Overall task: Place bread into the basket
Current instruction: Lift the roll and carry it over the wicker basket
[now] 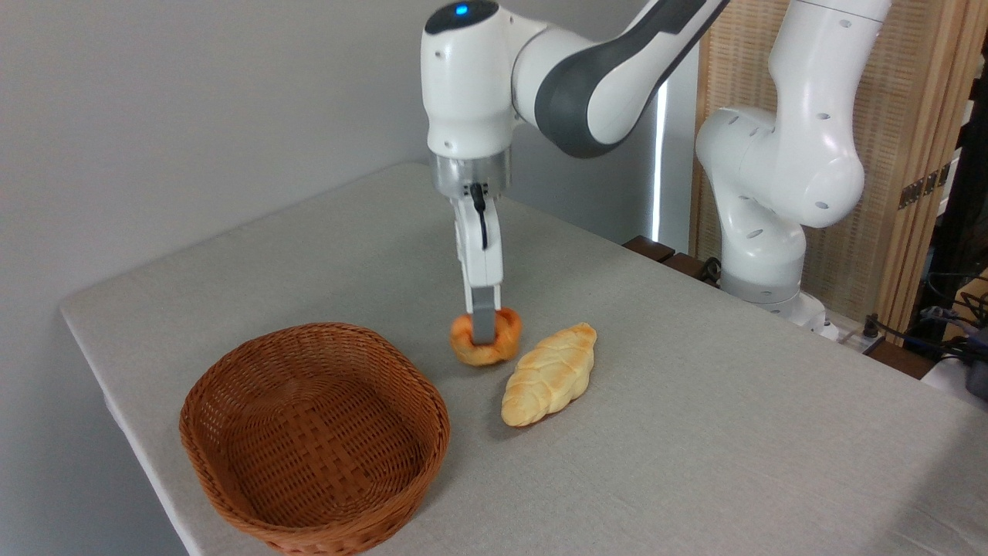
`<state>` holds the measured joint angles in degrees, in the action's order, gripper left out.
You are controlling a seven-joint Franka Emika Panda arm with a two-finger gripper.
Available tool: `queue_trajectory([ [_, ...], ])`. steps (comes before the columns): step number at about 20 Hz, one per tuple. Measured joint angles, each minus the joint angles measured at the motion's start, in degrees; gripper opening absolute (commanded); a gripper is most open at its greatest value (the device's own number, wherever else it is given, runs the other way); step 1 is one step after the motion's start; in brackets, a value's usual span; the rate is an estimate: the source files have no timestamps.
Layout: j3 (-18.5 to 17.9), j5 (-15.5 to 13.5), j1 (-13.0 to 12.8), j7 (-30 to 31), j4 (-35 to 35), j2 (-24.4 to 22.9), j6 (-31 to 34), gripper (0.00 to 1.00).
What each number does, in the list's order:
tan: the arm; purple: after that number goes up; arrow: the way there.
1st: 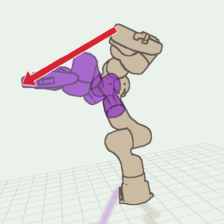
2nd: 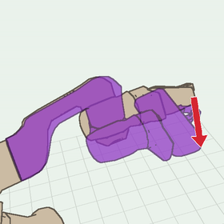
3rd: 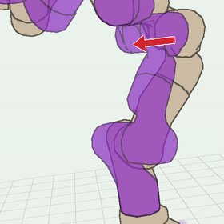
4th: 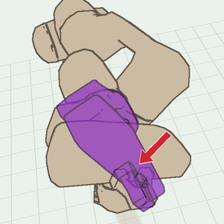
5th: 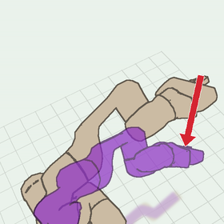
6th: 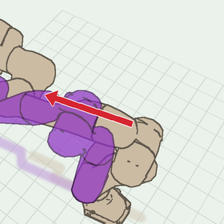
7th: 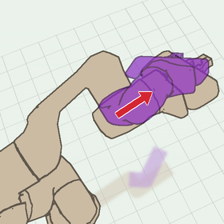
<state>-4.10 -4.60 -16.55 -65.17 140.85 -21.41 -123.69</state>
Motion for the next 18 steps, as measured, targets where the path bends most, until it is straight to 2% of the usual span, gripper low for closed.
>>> queue_trajectory([
  [5,-1.4,-6.0,0.1,0.1,-6.5,-0.5,3.0,0.44],
  [8,-2.1,-9.4,0.1,2.1,-10.9,1.1,3.3,0.44],
  [12,-2.2,-11.1,-0.1,9.7,-19.4,7.8,3.3,0.44],
  [15,-2.9,-13.8,0.0,11.6,-25.7,13.5,3.2,0.45],
  [18,-3.3,-14.3,0.1,12.7,-32.3,20.2,3.2,0.45],
])
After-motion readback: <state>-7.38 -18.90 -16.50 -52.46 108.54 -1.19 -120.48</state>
